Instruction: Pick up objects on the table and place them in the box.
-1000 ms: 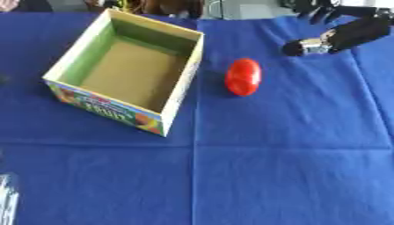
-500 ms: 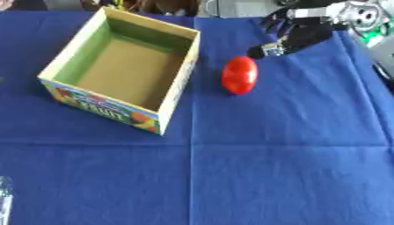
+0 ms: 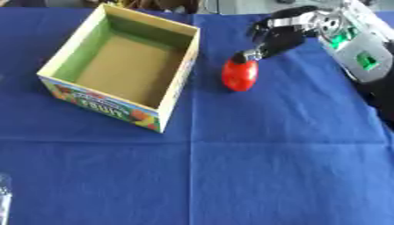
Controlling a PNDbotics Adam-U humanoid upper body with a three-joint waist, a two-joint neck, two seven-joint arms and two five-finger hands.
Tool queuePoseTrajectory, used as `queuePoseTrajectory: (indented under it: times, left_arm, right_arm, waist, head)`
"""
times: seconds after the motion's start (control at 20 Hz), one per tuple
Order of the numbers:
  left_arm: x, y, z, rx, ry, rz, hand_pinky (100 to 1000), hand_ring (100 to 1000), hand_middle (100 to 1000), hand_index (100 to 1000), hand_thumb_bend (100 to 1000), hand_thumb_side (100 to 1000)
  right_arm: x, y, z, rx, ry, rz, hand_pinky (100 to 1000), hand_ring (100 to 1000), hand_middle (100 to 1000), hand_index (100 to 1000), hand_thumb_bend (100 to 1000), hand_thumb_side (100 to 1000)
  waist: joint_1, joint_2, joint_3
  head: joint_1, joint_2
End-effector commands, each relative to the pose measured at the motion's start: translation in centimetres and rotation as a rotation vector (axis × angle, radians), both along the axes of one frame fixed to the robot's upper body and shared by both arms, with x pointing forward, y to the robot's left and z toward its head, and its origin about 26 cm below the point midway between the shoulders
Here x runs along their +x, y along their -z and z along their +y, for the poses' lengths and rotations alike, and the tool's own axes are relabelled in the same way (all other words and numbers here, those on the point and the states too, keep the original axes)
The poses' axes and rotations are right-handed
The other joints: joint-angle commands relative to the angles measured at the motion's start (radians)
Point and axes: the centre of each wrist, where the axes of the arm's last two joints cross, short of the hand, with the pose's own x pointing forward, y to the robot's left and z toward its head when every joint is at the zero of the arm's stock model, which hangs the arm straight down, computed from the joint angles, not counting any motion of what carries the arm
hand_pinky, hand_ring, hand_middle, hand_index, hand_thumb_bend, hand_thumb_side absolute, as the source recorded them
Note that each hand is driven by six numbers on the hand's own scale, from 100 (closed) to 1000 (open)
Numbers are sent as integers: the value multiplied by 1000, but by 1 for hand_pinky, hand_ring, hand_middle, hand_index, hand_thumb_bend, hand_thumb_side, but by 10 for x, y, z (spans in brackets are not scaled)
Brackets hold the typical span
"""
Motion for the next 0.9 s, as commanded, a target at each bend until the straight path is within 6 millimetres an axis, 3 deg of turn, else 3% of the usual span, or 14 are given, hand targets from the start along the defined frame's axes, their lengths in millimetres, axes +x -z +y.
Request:
queuePoseTrajectory:
  times: [0.05, 0.45, 0.9]
  left_arm:
    - [-2, -7, 0, 13, 8, -28, 562, 915, 828, 637, 100, 903]
    - [-2, -9, -1, 11, 14, -35, 563, 916, 829, 637, 100, 902]
    - [-2, -9, -2, 9, 19, -38, 563, 917, 830, 636, 100, 904]
  right_arm:
    - [-2, -8, -1, -12, 7, -11, 871, 870, 882, 1000, 533, 790]
    - [-10, 10, -5, -38, 34, -84, 874, 866, 864, 1000, 551, 794]
    - [-2, 25, -11, -70, 75, -85, 890, 883, 883, 1000, 545, 783]
  waist:
    - [3, -26, 0]
    - [3, -15, 4]
    - [4, -5, 7]
  head:
    - [0, 4]
    - [12, -19]
    - [11, -26]
